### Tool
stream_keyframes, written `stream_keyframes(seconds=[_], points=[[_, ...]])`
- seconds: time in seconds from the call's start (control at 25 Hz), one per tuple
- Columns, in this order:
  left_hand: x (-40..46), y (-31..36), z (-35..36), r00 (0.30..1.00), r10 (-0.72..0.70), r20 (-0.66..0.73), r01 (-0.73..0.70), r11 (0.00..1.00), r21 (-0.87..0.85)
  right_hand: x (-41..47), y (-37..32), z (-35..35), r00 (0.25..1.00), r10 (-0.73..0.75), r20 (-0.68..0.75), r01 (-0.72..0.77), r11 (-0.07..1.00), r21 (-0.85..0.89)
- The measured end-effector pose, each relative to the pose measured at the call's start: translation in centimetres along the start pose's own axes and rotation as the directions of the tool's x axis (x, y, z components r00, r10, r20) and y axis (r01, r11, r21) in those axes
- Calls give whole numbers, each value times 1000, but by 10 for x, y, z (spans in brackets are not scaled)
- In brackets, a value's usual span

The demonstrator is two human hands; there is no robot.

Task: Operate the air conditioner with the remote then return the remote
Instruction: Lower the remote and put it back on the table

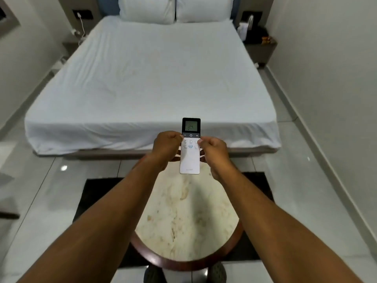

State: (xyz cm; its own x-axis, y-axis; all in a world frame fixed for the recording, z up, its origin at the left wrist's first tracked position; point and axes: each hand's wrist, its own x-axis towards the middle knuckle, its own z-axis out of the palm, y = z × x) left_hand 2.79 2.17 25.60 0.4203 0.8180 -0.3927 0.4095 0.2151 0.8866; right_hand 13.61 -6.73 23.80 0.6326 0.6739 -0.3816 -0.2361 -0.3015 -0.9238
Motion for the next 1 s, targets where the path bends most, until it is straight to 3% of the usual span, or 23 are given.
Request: stream_keyframes(seconds=[0.28,0.56,0.72,1.0], points=[[34,-151,36,980,-194,-54,194,981,-10,35,155,10,976,204,-81,-211,973,-95],[71,-275,67,945,-296,-136,300,954,13,71,274,24,961,240,-140,-271,921,-280],[82,-317,78,946,-282,-161,303,944,128,76,311,31,956,250,-151,-288,890,-352],[91,-335,82,979,-138,-153,179,937,300,83,320,36,970,202,-137,-243,848,-470]])
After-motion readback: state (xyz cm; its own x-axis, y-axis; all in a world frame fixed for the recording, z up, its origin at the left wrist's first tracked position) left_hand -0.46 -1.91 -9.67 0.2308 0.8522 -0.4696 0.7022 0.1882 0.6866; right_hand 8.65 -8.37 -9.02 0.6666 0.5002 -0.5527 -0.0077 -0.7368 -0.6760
